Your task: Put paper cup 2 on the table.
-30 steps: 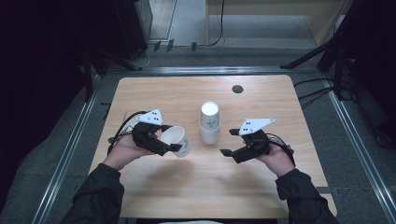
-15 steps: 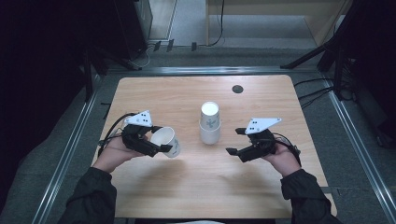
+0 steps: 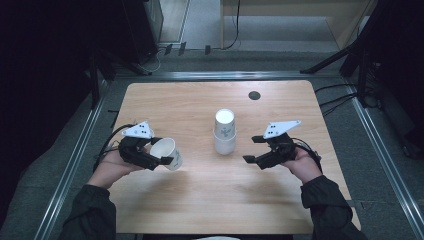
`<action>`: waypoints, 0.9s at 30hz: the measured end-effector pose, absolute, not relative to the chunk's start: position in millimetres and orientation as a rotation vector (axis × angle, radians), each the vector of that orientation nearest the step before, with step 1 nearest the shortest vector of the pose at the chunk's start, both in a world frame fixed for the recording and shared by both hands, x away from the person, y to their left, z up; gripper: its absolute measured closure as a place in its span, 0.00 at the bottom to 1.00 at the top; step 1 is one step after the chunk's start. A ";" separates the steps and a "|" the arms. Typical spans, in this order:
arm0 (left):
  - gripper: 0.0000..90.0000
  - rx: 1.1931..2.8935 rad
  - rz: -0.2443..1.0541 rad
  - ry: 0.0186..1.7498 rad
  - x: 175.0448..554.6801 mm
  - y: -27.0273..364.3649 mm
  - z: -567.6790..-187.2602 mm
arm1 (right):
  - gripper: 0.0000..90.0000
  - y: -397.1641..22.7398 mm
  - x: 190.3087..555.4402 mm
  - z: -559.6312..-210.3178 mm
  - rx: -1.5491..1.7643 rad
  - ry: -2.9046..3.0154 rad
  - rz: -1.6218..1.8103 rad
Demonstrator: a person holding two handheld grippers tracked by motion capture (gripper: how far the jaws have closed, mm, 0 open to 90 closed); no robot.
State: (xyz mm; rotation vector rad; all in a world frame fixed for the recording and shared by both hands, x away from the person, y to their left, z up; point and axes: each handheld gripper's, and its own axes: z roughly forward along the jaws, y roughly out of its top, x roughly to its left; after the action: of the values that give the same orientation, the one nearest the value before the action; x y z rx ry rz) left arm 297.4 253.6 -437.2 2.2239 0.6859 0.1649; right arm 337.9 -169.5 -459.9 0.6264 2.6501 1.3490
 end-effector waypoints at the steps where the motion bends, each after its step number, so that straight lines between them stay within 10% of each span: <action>1: 0.26 2.225 0.174 0.687 296.7 255.0 -437.8 | 0.25 -169.7 338.7 -459.6 0.633 2.646 1.345; 27: 0.26 2.280 0.185 0.764 296.8 292.4 -465.7 | 0.25 -176.8 345.7 -461.8 0.684 2.619 1.311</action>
State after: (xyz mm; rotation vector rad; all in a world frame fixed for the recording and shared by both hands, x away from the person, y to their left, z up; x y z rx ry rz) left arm 296.8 292.4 -465.7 2.2796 0.7639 0.1853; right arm 345.7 -176.8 -461.8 0.6836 2.6190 1.3107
